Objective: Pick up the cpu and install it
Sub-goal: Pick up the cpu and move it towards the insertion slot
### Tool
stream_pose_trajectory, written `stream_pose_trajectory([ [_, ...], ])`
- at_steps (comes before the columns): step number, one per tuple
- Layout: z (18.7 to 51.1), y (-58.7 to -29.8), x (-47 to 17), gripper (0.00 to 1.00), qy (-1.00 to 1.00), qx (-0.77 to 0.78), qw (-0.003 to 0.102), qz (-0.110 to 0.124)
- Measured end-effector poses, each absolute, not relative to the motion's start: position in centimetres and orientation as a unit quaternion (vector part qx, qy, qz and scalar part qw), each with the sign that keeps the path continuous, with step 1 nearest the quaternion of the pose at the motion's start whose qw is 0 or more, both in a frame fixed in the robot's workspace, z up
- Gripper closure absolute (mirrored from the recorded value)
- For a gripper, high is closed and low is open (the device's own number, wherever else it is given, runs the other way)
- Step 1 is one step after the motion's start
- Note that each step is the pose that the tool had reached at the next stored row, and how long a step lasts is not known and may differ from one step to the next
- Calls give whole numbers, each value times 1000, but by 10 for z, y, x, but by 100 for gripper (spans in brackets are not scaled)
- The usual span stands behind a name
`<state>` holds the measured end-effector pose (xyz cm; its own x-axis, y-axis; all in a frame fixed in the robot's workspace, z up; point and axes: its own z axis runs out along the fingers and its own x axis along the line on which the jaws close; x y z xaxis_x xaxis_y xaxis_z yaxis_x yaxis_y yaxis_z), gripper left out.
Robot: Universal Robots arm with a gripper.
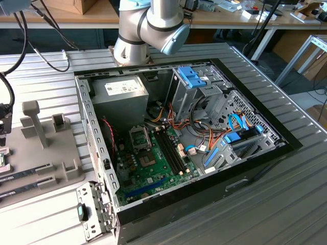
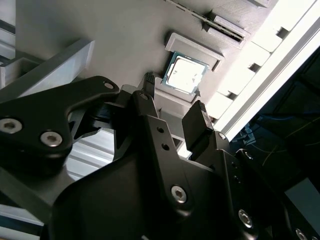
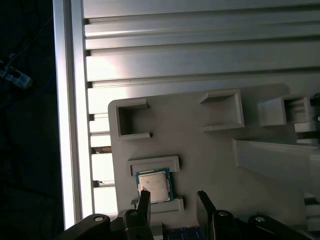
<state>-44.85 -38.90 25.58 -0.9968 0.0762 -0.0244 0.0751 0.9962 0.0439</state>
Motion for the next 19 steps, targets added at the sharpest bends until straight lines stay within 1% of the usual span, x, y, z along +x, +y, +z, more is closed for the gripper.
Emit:
stream_pose_trajectory([
  [19,250,-389,-449,51,999,38,13,21],
])
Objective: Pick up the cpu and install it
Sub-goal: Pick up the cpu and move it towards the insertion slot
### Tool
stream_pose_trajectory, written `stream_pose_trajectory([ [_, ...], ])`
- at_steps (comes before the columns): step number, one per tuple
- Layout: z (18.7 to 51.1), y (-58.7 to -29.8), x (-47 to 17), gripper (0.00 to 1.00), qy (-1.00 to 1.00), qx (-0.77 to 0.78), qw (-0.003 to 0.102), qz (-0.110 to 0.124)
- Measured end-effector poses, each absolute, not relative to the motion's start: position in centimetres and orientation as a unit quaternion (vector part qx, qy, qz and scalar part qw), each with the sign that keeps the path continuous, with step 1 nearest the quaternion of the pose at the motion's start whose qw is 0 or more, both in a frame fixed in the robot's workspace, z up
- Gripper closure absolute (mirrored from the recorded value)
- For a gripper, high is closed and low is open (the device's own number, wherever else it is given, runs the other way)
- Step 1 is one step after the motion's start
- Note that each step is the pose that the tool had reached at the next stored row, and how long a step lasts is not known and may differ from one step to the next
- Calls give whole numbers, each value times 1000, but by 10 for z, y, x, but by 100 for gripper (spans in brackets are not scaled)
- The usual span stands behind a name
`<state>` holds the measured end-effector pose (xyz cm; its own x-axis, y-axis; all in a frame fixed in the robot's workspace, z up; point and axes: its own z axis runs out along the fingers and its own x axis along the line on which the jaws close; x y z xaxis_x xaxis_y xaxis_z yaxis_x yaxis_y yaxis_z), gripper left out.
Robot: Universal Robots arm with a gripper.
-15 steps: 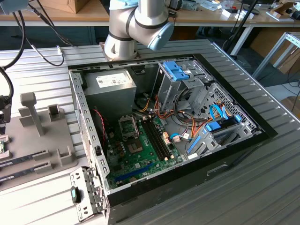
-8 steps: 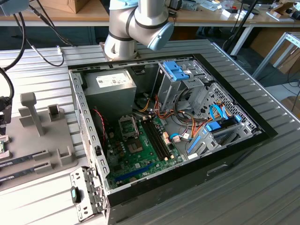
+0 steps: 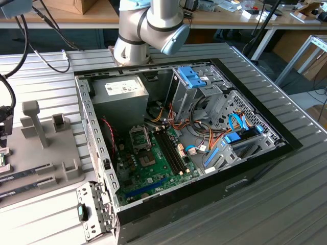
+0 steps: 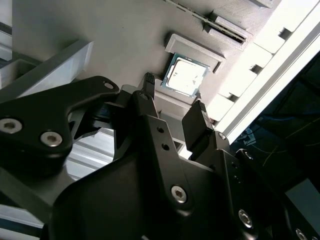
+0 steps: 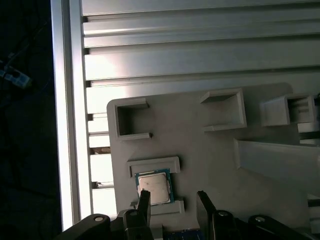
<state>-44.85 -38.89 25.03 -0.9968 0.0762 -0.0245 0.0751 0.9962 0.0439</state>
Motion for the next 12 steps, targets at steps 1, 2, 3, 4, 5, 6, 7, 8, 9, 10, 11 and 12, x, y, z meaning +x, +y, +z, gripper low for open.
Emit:
stream_pose_trajectory([
  [1,250,-389,-449,51,999,38,13,21],
  [2,250,-389,-449,51,999,38,13,21],
  [3,250,-389,-449,51,999,38,13,21],
  [4,249,-389,-449,51,999,38,13,22],
  [5,249,-389,-449,51,999,38,13,22],
  [6,249,-389,-449,51,999,38,13,22],
  [7,249,-389,-449,51,999,38,13,21],
  [8,248,-389,-449,51,999,38,13,21],
  [9,248,-389,-449,51,999,38,13,22],
  [10,247,-389,-449,51,999,38,13,21],
  [11,247,-389,-449,51,999,38,13,21],
  [12,247,-389,-449,51,999,38,13,22],
])
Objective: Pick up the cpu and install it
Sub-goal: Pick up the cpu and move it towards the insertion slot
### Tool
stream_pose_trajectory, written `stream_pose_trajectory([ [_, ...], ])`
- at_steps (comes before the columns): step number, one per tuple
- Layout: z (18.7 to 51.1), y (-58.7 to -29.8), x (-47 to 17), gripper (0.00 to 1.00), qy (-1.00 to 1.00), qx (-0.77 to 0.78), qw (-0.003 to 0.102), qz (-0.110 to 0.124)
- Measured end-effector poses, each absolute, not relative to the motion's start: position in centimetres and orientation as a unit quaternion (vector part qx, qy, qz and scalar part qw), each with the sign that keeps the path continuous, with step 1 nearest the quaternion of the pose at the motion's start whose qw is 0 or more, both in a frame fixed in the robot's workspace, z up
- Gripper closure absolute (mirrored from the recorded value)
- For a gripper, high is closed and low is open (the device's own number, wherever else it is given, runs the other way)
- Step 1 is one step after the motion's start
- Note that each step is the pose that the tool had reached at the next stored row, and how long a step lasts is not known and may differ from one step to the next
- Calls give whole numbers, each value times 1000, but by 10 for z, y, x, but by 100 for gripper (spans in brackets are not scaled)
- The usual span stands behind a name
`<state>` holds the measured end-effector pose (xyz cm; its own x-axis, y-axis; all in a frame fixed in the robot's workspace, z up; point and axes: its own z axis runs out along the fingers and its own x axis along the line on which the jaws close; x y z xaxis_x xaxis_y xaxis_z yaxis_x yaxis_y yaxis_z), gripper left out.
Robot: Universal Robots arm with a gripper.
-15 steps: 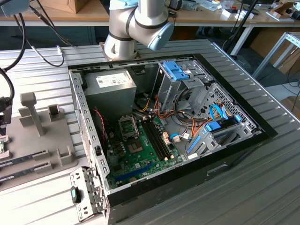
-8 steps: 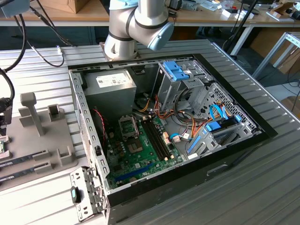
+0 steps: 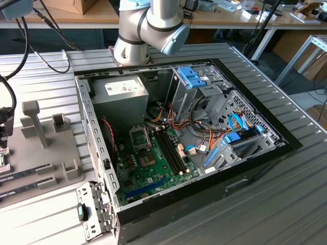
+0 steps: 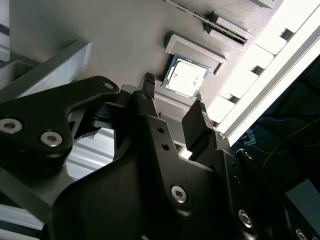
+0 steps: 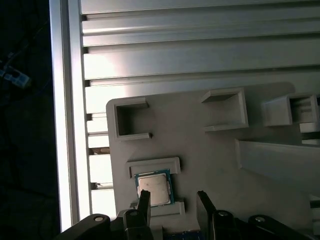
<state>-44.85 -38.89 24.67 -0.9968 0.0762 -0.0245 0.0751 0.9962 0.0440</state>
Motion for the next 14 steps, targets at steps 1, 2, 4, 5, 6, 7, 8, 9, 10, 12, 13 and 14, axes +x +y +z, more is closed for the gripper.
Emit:
stream_pose_trajectory([
  [1,246,-389,-449,51,999,38,13,22],
  [2,246,-389,-449,51,999,38,13,22],
  [4,245,-389,-449,51,999,38,13,21],
  [5,245,-389,-449,51,999,38,13,21],
  [6,244,-389,-449,51,999,38,13,21],
  [7,244,-389,-449,51,999,38,13,21],
  [8,244,-388,-449,51,999,36,13,21],
  [9,244,-388,-449,51,999,34,13,21],
  [10,243,-388,-449,51,999,30,13,22],
  [12,243,-388,-449,51,999,25,13,22],
  [13,242,-388,-450,51,999,23,13,22],
  [14,242,-388,-451,51,999,22,13,22],
])
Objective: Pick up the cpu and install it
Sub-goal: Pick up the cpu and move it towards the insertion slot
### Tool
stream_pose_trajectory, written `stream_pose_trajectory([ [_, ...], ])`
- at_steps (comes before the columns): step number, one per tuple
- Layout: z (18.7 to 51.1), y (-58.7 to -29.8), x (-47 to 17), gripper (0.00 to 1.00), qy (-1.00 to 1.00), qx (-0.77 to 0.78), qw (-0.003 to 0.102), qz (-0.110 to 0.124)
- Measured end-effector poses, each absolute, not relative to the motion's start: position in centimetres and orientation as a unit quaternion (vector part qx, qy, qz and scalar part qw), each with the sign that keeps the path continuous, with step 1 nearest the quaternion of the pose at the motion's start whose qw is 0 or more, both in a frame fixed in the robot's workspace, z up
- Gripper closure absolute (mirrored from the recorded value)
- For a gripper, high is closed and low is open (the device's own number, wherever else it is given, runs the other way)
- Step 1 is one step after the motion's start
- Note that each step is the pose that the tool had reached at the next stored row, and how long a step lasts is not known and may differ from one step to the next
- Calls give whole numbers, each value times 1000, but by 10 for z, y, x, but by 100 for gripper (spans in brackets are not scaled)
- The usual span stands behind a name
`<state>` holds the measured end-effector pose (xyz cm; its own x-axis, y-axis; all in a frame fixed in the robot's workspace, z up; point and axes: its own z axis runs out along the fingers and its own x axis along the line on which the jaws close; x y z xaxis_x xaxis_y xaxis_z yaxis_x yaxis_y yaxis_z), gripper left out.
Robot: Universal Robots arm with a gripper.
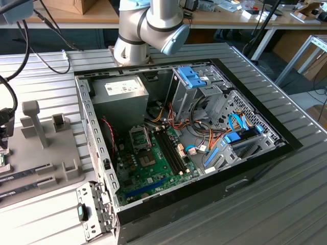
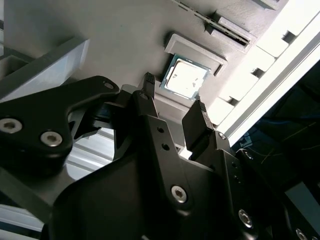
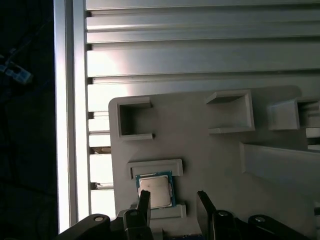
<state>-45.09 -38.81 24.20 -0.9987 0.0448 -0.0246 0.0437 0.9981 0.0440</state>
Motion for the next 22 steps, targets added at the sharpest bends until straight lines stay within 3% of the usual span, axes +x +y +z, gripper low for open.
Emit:
stream_pose_trajectory([
  [22,237,-388,-456,51,999,21,13,22],
])
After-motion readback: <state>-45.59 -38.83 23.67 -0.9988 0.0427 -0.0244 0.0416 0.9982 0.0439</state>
